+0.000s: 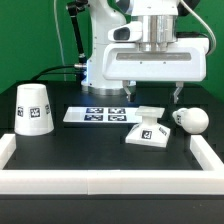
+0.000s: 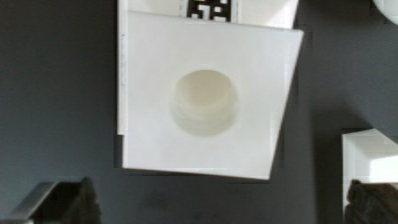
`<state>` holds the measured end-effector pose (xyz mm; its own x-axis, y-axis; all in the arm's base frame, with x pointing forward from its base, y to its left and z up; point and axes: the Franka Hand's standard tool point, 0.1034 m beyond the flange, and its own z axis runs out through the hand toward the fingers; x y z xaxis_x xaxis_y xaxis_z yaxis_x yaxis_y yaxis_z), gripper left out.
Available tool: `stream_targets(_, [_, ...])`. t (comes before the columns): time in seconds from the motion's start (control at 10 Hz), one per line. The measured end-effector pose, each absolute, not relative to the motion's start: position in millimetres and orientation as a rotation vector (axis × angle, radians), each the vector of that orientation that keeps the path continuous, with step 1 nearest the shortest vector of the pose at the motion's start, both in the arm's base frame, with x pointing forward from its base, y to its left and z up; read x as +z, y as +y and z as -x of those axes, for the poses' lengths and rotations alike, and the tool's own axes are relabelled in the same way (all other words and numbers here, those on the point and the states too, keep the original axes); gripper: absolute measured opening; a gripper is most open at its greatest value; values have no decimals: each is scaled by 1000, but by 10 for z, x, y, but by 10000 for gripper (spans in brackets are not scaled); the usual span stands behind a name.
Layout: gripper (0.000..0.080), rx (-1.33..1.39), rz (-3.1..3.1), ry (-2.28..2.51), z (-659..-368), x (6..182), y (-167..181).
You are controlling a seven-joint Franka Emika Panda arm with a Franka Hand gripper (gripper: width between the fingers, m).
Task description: Assemble lamp
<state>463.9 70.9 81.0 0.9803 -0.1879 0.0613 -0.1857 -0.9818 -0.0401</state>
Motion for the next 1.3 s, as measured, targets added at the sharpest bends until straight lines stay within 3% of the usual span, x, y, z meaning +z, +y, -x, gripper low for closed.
stream_targets(0.6, [699,-60,3084,298,-4565,621,703])
stream_targets(1.0, [699,-47,3081,299,-4556,589,698])
stream_targets(1.1, [566,-37,3079,300,-4537,547,693])
stream_targets(1.3, [534,-64,3075,296,-4568,542,699])
